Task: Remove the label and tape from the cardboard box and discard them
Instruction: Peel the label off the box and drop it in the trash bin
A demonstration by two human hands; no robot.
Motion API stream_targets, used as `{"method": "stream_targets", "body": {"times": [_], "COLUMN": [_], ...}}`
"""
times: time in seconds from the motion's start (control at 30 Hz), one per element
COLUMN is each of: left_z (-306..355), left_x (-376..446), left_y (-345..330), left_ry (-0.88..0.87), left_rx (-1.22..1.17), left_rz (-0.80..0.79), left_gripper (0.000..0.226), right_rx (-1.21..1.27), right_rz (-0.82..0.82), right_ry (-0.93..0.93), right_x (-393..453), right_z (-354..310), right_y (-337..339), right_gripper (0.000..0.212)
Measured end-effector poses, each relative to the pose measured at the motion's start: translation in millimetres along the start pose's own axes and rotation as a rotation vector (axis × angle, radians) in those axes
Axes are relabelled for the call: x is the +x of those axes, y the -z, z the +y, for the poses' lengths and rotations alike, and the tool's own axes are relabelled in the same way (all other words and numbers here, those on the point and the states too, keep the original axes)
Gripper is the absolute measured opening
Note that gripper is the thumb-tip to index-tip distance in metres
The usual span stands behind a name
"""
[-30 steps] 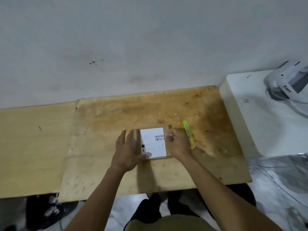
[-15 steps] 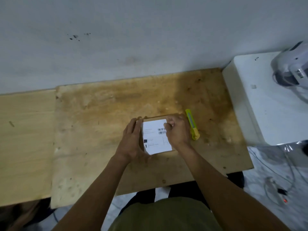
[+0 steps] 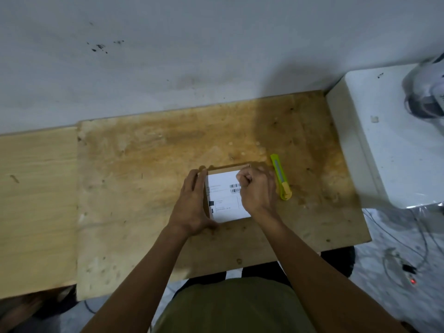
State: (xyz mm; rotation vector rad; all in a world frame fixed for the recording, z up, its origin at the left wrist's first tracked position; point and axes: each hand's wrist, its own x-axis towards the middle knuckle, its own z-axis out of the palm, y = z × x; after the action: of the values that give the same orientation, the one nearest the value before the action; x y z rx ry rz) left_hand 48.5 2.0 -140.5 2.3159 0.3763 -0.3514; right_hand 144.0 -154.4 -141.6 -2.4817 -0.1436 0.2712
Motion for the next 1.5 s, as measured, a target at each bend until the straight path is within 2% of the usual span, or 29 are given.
{"method": "stream_targets", "body": {"times": [0.1, 0.3, 0.47, 0.67, 0.83, 0.93, 1.03, 1.1, 1.2, 1.3, 1.37, 1.43, 1.5], "left_z": [0.9, 3.7, 5.6, 8.6, 9.9, 8.9, 8.3, 7.4, 5.8, 5.2, 6.2, 6.2, 5.6], "left_x": [-0.5, -2.3, -2.0, -3.0, -3.9, -3.4, -3.3, -3.2, -3.1, -3.3, -3.8, -3.7, -3.8], "left_y": [-0.2, 0.0, -0.1, 3.2, 3.3, 3.0, 2.5, 2.3, 1.5, 0.7, 1.4, 2.2, 2.9], "left_ry": [0.002, 0.003, 0.01, 0.005, 0.011, 0.014, 0.022, 0.021, 0.018, 0.022, 0.027, 0.019, 0.01], "left_rx": [0.0, -0.028, -0.024, -0.024, -0.031, -0.032, -0.029, -0.027, -0.014, -0.02, -0.017, -0.01, 0.006], "left_rz": [0.0, 0.011, 0.012, 0.007, 0.003, 0.0, -0.004, -0.005, -0.005, 0.003, -0.001, -0.005, -0.007], "left_gripper": [0.153, 0.149, 0.148, 0.149, 0.148, 0.147, 0.147, 0.147, 0.146, 0.145, 0.145, 0.145, 0.145], "right_rx": [0.002, 0.017, 0.051, 0.034, -0.109, -0.281, -0.326, -0.304, -0.118, 0.019, 0.068, 0.059, -0.063], "right_rz": [0.026, 0.057, 0.027, -0.019, -0.023, -0.07, -0.126, -0.142, -0.122, -0.068, -0.031, -0.006, 0.008], "right_ry": [0.024, 0.043, 0.022, 0.014, 0.092, 0.143, 0.204, 0.257, 0.217, 0.202, 0.204, 0.204, 0.222], "right_x": [0.9, -1.6, 2.5, 4.8, 6.7, 9.1, 12.0, 13.4, 12.7, 9.4, 7.7, 7.9, 7.4], "right_z": [2.1, 1.0, 1.4, 0.6, -0.4, 1.6, 6.3, 9.2, 16.7, 21.8, 18.9, 14.6, 10.1], "right_y": [-0.9, 2.7, 2.5, 0.2, 0.5, -0.6, 2.2, 5.0, 5.7, 4.3, 4.3, 4.0, 3.8], "right_gripper": [0.004, 0.01, 0.006, 0.012, 0.012, 0.014, 0.014, 0.012, 0.008, 0.017, 0.01, 0.004, 0.006]}}
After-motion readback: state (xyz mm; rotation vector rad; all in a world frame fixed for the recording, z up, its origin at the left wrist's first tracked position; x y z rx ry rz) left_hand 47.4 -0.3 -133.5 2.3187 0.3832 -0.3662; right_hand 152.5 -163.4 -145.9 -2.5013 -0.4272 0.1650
